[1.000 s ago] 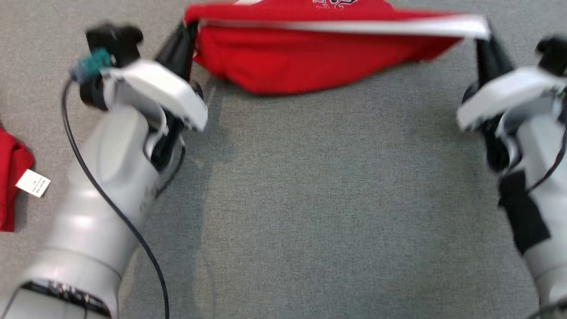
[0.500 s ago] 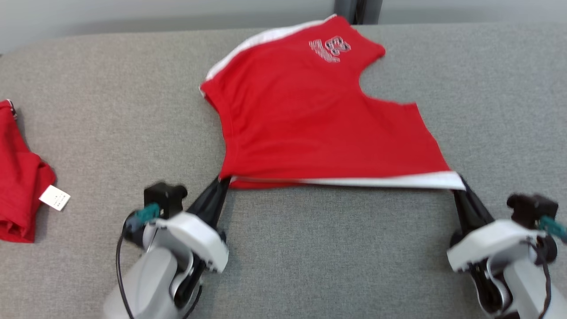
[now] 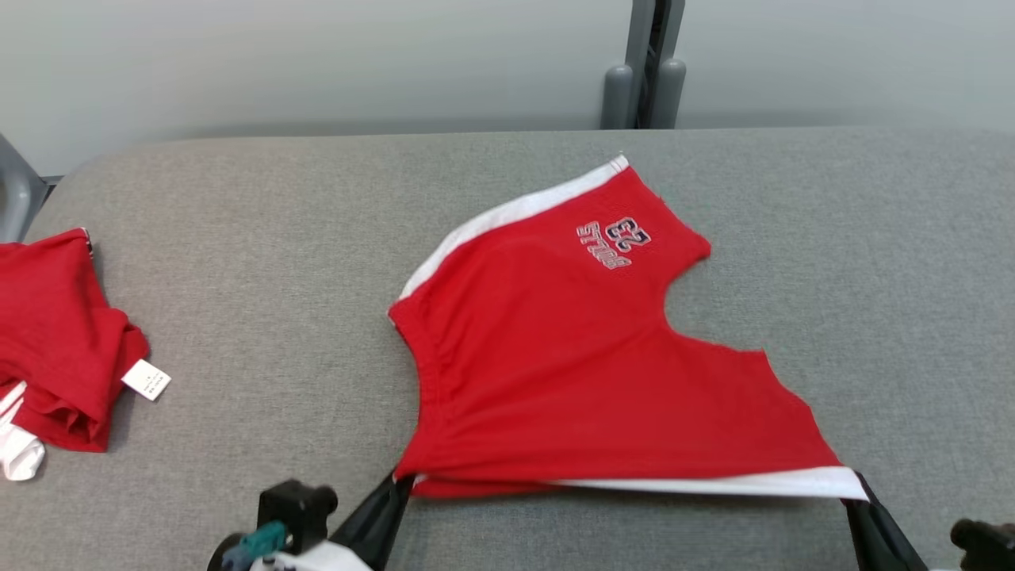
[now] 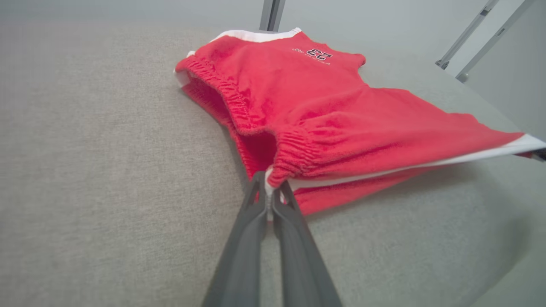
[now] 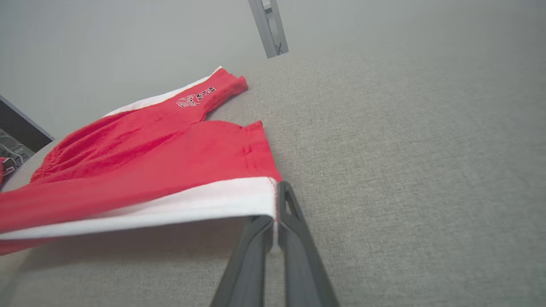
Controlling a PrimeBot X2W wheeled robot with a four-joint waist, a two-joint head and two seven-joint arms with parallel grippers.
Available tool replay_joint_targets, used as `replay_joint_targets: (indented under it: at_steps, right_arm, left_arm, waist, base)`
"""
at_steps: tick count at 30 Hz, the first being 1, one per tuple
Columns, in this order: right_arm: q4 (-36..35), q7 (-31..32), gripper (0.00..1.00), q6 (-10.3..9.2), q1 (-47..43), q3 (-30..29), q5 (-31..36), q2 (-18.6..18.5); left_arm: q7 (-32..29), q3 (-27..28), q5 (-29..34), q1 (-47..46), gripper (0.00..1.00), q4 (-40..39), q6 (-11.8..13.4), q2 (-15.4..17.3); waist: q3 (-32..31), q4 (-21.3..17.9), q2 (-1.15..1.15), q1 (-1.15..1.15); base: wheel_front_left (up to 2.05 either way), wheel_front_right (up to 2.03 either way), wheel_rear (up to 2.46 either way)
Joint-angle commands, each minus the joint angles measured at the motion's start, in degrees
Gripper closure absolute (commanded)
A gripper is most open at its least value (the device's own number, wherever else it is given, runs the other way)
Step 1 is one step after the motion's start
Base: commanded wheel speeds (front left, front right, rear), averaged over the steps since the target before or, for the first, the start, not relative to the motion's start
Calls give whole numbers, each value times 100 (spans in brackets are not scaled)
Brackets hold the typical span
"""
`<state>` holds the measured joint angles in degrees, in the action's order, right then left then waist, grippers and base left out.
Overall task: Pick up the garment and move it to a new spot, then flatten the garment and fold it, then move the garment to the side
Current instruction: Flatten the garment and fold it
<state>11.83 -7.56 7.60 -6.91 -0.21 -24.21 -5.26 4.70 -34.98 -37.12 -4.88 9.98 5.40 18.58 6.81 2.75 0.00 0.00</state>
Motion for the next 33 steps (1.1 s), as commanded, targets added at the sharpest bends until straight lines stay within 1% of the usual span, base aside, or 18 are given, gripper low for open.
replay_joint_targets:
  at_steps: [1, 5, 8, 11, 14, 16, 18, 20, 21, 23, 25, 26, 28, 30, 33]
  right_arm:
    - [-301, 165, 100, -20, -221, -160, 104, 21]
    - [-1209, 720, 100, -24, -777, -412, 279, 155]
    - [-1678, 1034, 100, -24, -1002, -498, 373, 199]
    - [-1970, 1263, 100, -24, -968, -564, 443, 209]
    - [-2147, 1430, 100, -24, -628, -598, 545, 212]
    - [-2145, 1563, 100, -24, -280, -605, 628, 134]
    - [-2073, 1627, 100, -24, 185, -652, 524, 124]
    - [-1919, 1688, 100, -20, 613, -626, 668, -63]
    - [-1822, 1702, 100, -17, 887, -562, 602, -63]
    - [-1543, 1726, 100, -16, 1438, -483, 720, -324]
    - [-1194, 1710, 100, -16, 2005, -368, 668, -418]
    - [-1010, 1705, 100, -16, 2301, -308, 736, -554]
    - [-554, 1670, 100, -14, 2879, -160, 627, -620]
    - [-86, 1626, 100, -13, 3375, -18, 657, -802]
    - [589, 1551, 100, -12, 4002, 286, 591, -989]
  left_arm:
    - [-97, 64, -24, 189, 100, -218, 158, 176]
    - [-305, 136, -66, 645, 100, -932, 526, 372]
    - [-450, 171, -81, 844, 100, -1319, 734, 465]
    - [-550, 191, -53, 843, 100, -1558, 821, 539]
    - [-644, 201, -25, 639, 100, -1681, 789, 593]
    - [-706, 210, -47, 466, 100, -1736, 736, 555]
    - [-777, 201, -34, 219, 100, -1749, 668, 524]
    - [-835, 190, -61, -104, 100, -1697, 518, 474]
    - [-844, 207, -67, -285, 100, -1626, 456, 436]
    - [-819, 240, -155, -620, 100, -1461, 291, 311]
    - [-786, 262, -176, -998, 100, -1238, 150, 192]
    - [-785, 261, -250, -1162, 100, -1115, 56, 97]
    - [-809, 208, -208, -1534, 100, -804, -113, 29]
    - [-748, 199, -289, -1863, 100, -505, -284, -167]
    - [-642, 173, -330, -2271, 100, -30, -454, -416]
  waist:
    - [-40, 22, 0, 0]
    - [-51, 36, 0, 0]
    - [-42, 59, 0, 0]
    - [-1, 100, 0, 0]
    - [97, 149, 0, 0]
    - [196, 184, 0, 0]
    - [340, 258, 0, 0]
    - [526, 383, 0, 0]
    - [631, 432, 0, 0]
    - [857, 526, 0, 0]
    - [1072, 610, 0, 0]
    - [1185, 660, 0, 0]
    - [1340, 740, 0, 0]
    - [1468, 877, 0, 0]
    - [1623, 1055, 0, 0]
  base:
    - [0, 0, 0]
    - [0, 0, 0]
    - [0, 0, 0]
    - [0, 0, 0]
    - [0, 0, 0]
    - [0, 0, 0]
    - [0, 0, 0]
    - [0, 0, 0]
    - [0, 0, 0]
    - [0, 0, 0]
    - [0, 0, 0]
    - [0, 0, 0]
    - [0, 0, 0]
    - [0, 0, 0]
    - [0, 0, 0]
